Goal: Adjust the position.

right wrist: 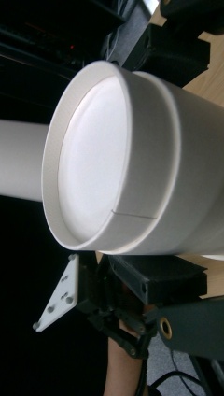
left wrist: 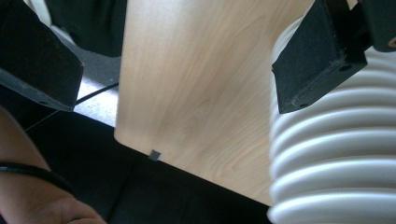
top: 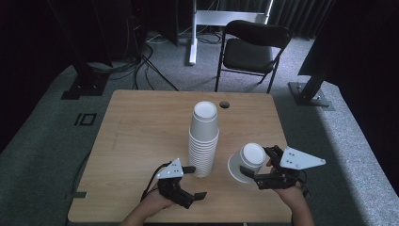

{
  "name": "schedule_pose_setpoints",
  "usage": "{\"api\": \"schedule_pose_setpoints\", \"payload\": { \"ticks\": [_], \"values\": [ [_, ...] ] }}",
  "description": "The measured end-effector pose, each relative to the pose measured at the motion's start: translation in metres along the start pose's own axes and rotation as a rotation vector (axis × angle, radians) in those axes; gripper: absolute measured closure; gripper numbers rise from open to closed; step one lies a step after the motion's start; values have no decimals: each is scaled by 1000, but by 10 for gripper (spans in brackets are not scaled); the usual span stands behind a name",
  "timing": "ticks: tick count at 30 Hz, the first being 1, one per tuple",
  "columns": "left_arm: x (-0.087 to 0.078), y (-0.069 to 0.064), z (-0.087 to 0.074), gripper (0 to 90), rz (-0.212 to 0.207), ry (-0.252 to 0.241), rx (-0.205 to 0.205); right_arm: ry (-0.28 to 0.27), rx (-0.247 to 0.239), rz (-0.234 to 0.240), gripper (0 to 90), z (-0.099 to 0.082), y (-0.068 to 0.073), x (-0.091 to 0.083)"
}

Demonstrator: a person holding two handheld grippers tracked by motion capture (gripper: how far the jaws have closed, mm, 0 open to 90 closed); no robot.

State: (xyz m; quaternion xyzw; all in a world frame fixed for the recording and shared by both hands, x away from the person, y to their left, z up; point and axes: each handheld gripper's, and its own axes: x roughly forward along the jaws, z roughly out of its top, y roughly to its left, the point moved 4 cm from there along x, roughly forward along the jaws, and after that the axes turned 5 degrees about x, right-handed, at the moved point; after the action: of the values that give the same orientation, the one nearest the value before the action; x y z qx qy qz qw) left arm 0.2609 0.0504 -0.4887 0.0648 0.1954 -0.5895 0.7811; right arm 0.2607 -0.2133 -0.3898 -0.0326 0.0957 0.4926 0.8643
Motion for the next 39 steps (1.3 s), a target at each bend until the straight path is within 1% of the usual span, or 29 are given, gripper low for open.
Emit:
{"api": "schedule_pose_setpoints", "payload": {
  "ticks": [1, 2, 3, 6, 8, 10, 14, 16, 17, 19, 21, 22, 24, 26, 28, 29, 30, 31, 32, 33, 34, 35, 36, 37, 39],
  "values": [
    [1, -2, 1, 16, -9, -1, 4, -9, -1, 13, 221, 1, 3, 1],
    [3, -4, 2, 16, -20, -8, 6, -15, -4, 13, 221, 2, 4, 1],
    [4, -5, 4, 16, -30, -12, -1, -16, -7, 18, 221, 2, 6, 2],
    [8, -10, 8, 18, -64, -27, -5, -30, -11, 38, 221, 6, 12, 5],
    [11, -13, 10, 29, -85, -35, -6, -34, -4, 57, 221, 7, 15, 7],
    [14, -17, 11, 29, -122, -52, 0, -44, -4, 64, 221, 8, 16, 9],
    [19, -20, 17, 30, -135, -61, 6, -68, -1, 94, 221, 13, 21, 13],
    [20, -22, 21, 30, -151, -85, 7, -78, -8, 98, 221, 16, 23, 14],
    [20, -23, 23, 38, -152, -92, 10, -79, -8, 104, 221, 17, 24, 15],
    [19, -25, 28, 44, -160, -123, 18, -87, -14, 107, 221, 20, 25, 15],
    [19, -27, 33, 46, -183, -151, 13, -96, -10, 118, 221, 22, 26, 15],
    [18, -27, 35, 63, -185, -169, 9, -99, -14, 121, 221, 22, 27, 16],
    [18, -27, 37, 64, -204, -189, 0, -100, -15, 127, 221, 23, 29, 17],
    [17, -28, 39, 111, -205, -206, 3, -101, -18, 136, 221, 24, 31, 19],
    [17, -29, 41, 126, -206, -220, 8, -101, -18, 144, 221, 24, 32, 20],
    [17, -30, 43, 149, -212, -229, 9, -100, -17, 152, 221, 24, 33, 21],
    [17, -30, 44, 150, -215, -238, 9, -100, -18, 152, 221, 23, 34, 22],
    [18, -31, 44, 152, -223, -241, 11, -101, -18, 158, 221, 23, 35, 23],
    [18, -31, 45, 170, -221, -244, 13, -99, -18, 164, 221, 23, 36, 23],
    [19, -32, 46, 189, -226, -248, 16, -96, -23, 163, 221, 22, 37, 24],
    [19, -33, 47, 191, -242, -255, 18, -95, -24, 160, 221, 22, 38, 25],
    [20, -34, 47, 208, -245, -260, 17, -97, -23, 167, 221, 22, 39, 25],
    [20, -35, 48, 244, -248, -262, 22, -98, -26, 167, 221, 23, 39, 26],
    [19, -36, 49, 256, -262, -273, 25, -94, -29, 168, 220, 23, 39, 26],
    [19, -36, 50, 318, -269, -289, 22, -98, -26, 171, 221, 24, 40, 25]
  ]
}}
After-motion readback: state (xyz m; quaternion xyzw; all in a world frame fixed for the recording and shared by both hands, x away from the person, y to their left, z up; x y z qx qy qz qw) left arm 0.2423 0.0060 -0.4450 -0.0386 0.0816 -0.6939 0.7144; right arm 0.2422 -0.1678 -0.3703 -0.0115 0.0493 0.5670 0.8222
